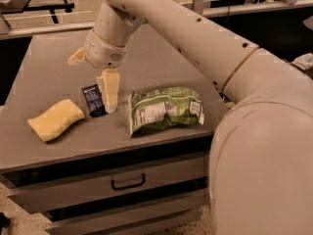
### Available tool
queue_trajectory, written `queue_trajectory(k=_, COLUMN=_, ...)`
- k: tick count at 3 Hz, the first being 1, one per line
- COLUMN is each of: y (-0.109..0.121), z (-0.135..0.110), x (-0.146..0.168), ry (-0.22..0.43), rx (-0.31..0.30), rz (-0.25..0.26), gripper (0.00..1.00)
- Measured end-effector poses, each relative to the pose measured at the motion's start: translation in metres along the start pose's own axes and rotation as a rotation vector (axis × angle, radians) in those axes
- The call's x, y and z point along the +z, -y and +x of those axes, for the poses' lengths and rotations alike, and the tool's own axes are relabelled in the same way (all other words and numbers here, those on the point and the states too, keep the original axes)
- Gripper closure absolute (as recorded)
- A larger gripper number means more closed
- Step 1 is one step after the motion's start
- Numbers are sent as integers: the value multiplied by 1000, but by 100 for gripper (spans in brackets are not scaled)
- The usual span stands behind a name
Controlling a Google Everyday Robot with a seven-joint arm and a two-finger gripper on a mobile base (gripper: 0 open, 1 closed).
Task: Move rxbar blueberry near sponge
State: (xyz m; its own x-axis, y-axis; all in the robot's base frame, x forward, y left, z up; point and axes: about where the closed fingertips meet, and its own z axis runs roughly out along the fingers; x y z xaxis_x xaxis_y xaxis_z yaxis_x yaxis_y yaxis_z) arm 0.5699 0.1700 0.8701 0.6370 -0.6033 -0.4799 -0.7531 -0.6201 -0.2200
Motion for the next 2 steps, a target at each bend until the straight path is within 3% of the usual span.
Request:
queue_trajectory(k=1, y=-9, z=6, x=-32, ry=28, rx=35, rz=75, gripper=0)
queue_trajectory(k=2, y=-25, z=14, x=-84, ry=20, rx=90, rz=174, gripper=0)
